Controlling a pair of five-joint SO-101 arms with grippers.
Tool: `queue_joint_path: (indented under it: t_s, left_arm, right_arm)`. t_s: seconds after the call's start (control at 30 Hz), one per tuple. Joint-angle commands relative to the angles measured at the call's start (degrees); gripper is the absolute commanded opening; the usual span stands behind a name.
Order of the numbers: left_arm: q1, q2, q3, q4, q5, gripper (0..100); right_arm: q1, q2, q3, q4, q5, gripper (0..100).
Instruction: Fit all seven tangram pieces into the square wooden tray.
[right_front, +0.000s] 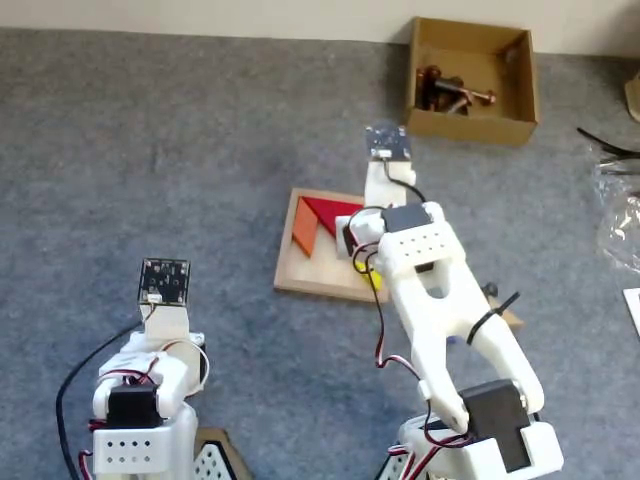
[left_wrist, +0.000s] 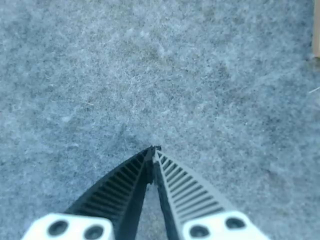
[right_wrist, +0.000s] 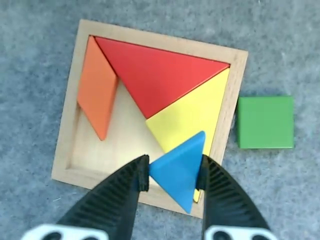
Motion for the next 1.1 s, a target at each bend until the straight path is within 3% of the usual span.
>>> queue_joint_path:
  t_s: [0.0, 0.7, 1.07]
  left_arm:
    - [-0.75, -0.31, 1.27, 0.44, -0.35, 1]
    - [-0.75, -0.31, 1.27, 0.44, -0.35, 1]
    - [-0.75, -0.31, 1.27, 0.44, -0.35, 1]
  right_arm:
    - [0.40, -3.12, -0.40, -1.27, -0.44, 13.8]
    - [0.40, -2.59, -0.40, -1.36, -0.70, 13.8]
    - [0.75, -2.51, -0.31, -1.45, -16.35, 13.8]
